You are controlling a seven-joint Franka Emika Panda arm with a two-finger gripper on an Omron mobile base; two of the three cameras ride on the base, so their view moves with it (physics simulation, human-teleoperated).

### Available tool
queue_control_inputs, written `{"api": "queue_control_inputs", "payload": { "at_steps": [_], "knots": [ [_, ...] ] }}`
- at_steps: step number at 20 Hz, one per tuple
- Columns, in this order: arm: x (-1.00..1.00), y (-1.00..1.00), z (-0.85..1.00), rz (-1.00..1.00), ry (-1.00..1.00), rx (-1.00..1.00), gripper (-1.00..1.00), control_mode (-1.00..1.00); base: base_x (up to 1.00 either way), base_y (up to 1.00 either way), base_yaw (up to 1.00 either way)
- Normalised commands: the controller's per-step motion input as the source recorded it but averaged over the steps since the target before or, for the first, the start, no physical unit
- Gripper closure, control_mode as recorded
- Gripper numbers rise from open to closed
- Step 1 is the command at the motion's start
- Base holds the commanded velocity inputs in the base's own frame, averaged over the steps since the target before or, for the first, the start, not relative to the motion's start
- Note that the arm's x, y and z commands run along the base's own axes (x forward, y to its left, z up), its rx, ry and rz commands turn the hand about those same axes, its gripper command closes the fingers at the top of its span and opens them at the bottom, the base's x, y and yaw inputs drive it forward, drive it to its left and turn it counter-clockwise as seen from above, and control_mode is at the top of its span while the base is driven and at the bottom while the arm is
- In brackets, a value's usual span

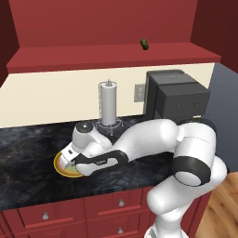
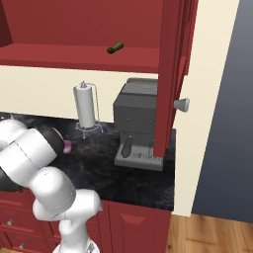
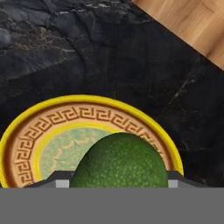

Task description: Pick the avocado and bread from the counter and place them on the plate. Then pick the jam from the cabinet and place it next to the plate. Lastly close the cabinet door.

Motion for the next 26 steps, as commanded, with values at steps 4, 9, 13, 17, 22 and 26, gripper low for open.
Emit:
{"api": "queue_control_inputs", "payload": {
  "at_steps": [4,9,13,17,22,26],
  "knots": [
    [0.05,0.00,-0.38,0.06,0.00,0.00,1.00,-1.00,0.00,0.00,0.00],
    [0.07,0.02,-0.13,0.05,-0.01,0.00,1.00,-1.00,0.00,0.00,0.00],
    [0.22,0.11,-0.06,0.05,-0.01,0.00,1.00,-1.00,0.00,0.00,0.00],
    [0.18,0.11,-0.02,0.04,-0.01,0.00,-1.00,-1.00,0.00,0.00,0.00],
    [0.00,0.05,0.00,0.05,-0.01,0.00,-1.00,-1.00,0.00,0.00,0.00],
    [0.00,0.11,0.12,0.08,-0.04,0.00,-1.00,-1.00,0.00,0.00,0.00]
  ]
}}
